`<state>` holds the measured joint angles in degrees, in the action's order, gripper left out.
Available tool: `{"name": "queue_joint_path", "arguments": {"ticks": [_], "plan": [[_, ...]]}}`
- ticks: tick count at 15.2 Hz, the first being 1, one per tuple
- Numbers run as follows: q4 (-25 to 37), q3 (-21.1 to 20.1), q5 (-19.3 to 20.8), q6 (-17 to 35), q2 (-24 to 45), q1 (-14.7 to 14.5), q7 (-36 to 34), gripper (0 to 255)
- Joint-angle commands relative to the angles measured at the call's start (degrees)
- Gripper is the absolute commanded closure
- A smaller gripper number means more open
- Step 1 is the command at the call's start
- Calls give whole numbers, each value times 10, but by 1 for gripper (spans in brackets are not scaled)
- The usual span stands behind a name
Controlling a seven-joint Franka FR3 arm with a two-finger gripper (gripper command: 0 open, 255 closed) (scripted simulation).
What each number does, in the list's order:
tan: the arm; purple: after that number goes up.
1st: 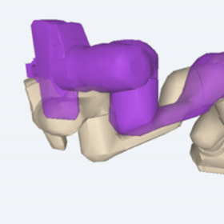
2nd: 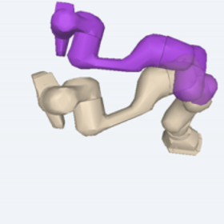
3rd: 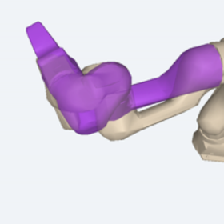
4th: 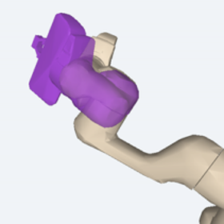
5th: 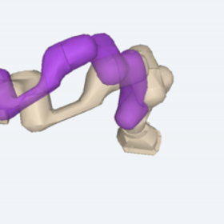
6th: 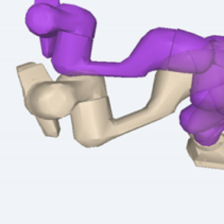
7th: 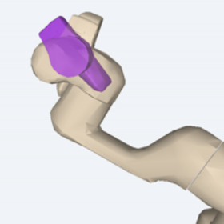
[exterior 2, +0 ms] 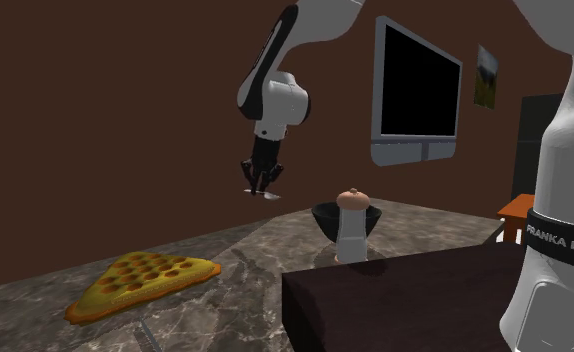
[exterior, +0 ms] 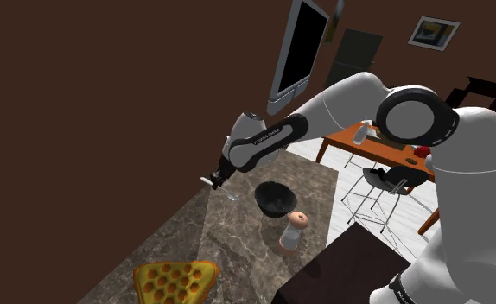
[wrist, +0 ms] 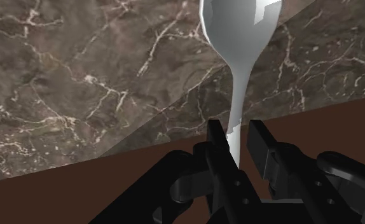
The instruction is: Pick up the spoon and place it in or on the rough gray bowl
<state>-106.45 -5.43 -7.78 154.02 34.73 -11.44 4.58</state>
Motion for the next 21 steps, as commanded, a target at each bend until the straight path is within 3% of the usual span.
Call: {"name": "queue_joint_path", "arguments": {"ticks": [1, 8, 21], "plan": [[-5, 0, 0, -10, -14, -1, -2, 255], [-6, 2, 2, -45, -51, -1, -8, 255], [-236, -20, -91, 4, -209, 143, 194, 255]]}}
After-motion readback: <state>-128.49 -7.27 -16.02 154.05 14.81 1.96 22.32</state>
